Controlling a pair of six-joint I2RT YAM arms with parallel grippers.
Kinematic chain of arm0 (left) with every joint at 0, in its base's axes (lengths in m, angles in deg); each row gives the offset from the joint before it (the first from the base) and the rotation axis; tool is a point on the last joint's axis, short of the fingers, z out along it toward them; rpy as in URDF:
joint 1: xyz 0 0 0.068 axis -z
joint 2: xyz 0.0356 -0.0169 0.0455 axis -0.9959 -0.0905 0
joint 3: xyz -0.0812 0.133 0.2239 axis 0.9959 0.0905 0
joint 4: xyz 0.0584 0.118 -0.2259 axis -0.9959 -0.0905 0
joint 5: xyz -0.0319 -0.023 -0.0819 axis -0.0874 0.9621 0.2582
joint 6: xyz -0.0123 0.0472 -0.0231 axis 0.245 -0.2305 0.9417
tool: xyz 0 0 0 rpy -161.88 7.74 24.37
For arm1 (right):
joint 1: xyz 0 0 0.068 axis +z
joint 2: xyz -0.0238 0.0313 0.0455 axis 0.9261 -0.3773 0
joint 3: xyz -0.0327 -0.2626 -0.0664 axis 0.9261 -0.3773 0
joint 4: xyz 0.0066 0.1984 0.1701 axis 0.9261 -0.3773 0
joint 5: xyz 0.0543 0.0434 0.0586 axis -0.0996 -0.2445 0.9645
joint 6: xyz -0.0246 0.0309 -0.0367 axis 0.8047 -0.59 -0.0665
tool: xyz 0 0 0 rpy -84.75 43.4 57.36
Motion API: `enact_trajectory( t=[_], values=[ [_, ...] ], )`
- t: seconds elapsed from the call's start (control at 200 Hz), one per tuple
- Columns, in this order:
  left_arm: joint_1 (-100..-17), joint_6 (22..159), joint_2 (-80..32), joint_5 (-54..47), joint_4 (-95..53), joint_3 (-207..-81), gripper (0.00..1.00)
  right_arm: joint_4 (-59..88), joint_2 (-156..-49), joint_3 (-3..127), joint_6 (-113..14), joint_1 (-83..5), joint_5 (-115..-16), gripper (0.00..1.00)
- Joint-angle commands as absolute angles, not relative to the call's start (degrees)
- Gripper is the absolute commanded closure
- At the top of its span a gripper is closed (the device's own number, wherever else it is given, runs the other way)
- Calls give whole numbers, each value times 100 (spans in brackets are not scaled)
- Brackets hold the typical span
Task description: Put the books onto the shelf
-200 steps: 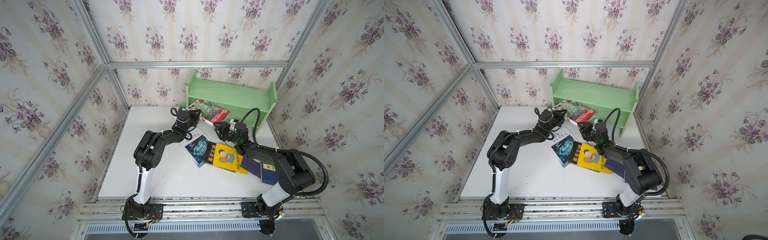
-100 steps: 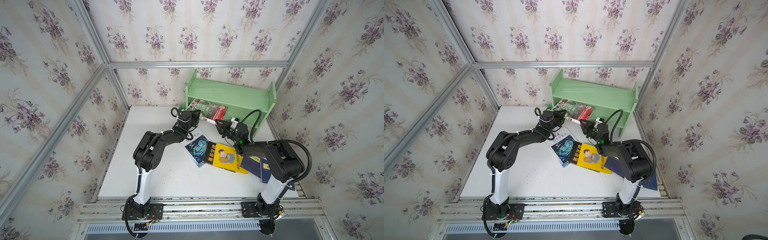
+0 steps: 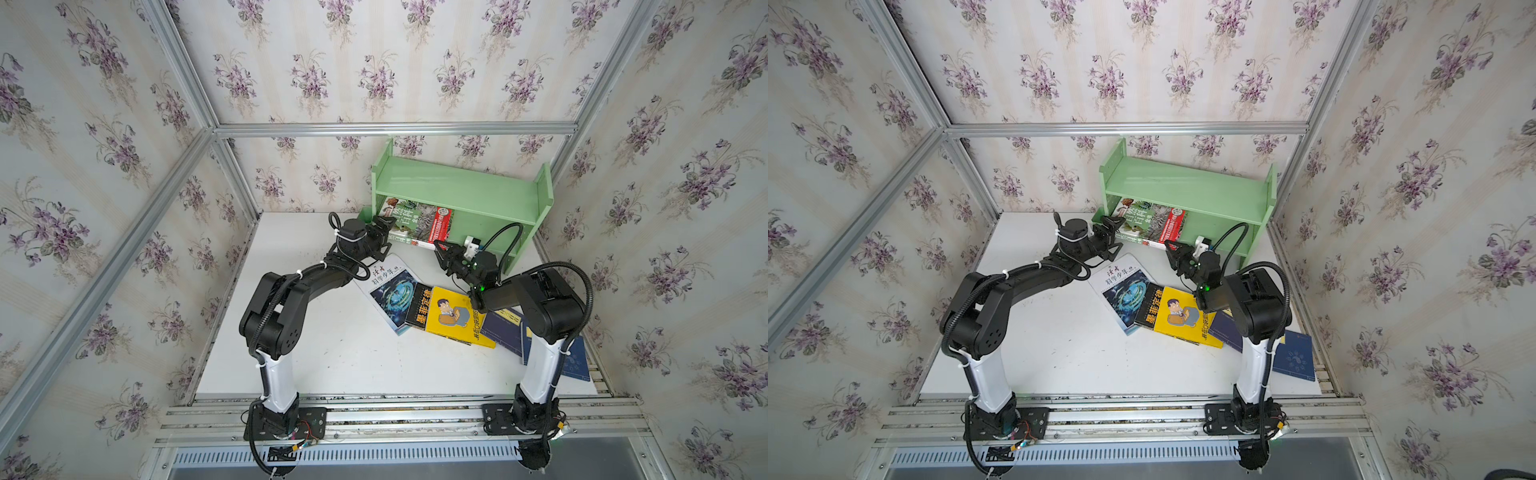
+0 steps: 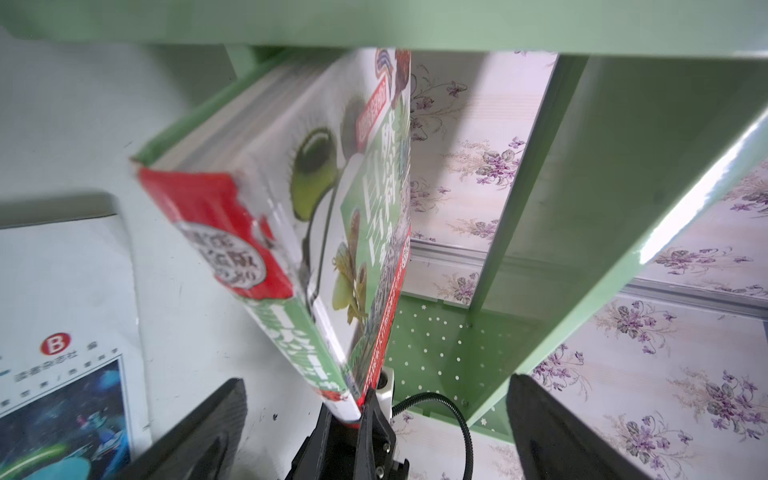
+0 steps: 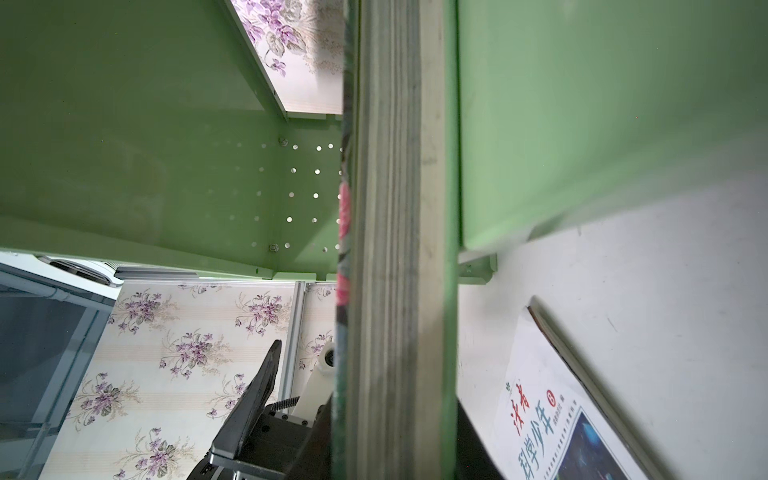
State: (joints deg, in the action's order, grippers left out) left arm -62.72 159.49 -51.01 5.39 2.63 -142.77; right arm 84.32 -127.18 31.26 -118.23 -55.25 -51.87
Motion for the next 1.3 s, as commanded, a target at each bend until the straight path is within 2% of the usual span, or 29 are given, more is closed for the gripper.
enact_trajectory(
  t=[0.0,0.3,0.56,0.76,1.299],
  values=[
    [-6354,15678,-5134,1171,11,-14327,1,8699,-12689,3162,-11734,-5552,-5470,86],
    [-6355,15770,-5655,1421,132,-15033,4,8665,-12813,3351,-11804,-5560,-5526,86],
    [-6371,15972,-6016,1595,417,-15475,16,8602,-12885,3471,-11851,-5578,-5591,86],
    [-6389,16188,-6298,1665,763,-15690,21,8561,-13002,3692,-11889,-5627,-5615,84],
    [-6460,16428,-6678,1605,905,-16000,21,8444,-13380,4126,-12006,-5710,-5493,79]
  ],
)
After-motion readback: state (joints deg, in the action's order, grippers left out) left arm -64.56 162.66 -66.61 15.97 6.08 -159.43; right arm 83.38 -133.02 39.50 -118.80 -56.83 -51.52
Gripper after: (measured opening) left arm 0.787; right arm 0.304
